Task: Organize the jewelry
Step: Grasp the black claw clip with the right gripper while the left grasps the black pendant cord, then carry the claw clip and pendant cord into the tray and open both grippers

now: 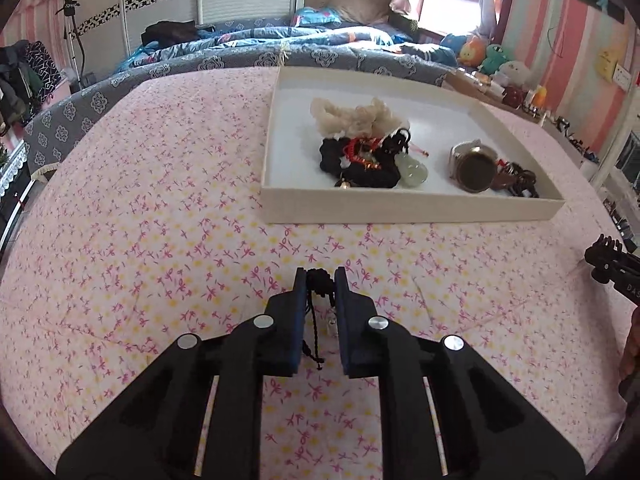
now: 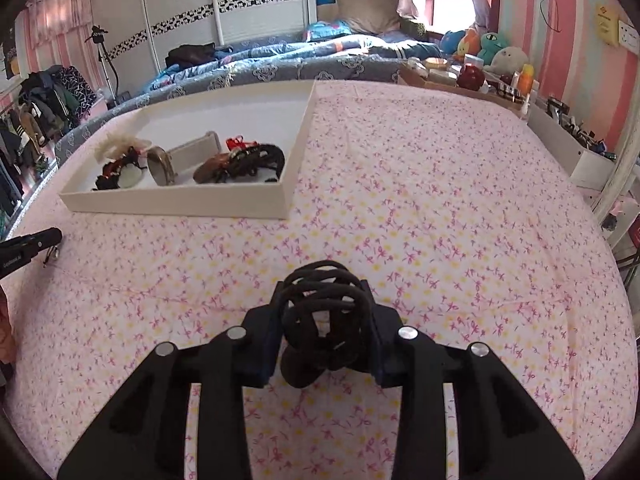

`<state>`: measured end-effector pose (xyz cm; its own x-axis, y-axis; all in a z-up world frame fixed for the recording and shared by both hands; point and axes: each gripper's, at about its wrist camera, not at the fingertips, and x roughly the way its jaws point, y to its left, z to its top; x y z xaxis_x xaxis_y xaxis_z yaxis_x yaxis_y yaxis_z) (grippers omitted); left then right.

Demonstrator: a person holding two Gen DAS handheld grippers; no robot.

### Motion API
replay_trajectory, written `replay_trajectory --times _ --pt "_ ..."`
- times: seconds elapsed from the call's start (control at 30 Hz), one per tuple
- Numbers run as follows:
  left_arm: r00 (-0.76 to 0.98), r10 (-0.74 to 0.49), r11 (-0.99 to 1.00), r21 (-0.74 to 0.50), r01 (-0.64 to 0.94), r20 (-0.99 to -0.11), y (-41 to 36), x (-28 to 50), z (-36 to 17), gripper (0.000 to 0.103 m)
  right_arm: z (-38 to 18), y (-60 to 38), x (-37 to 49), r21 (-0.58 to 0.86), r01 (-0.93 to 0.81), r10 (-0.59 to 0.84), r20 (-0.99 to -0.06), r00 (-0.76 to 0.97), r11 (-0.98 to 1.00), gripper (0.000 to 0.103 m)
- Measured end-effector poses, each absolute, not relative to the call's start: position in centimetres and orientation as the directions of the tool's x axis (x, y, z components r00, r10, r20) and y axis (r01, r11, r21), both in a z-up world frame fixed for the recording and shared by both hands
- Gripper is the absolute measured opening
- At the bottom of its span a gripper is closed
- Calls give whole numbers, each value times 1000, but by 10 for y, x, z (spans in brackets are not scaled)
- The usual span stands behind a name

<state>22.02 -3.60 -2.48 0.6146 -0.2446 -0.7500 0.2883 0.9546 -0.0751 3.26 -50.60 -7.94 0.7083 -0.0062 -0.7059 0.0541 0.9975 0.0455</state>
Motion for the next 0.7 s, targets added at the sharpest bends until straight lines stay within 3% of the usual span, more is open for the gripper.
replay_trajectory --times 0.43,0.7 --pt "746 -202 964 3 264 -635 -45 233 56 12 -4 -497 54 103 -25 81 -590 803 994 35" --pt "764 -175 974 6 228 -621 -72 279 46 12 -1 -472 105 162 -56 137 -544 828 985 35"
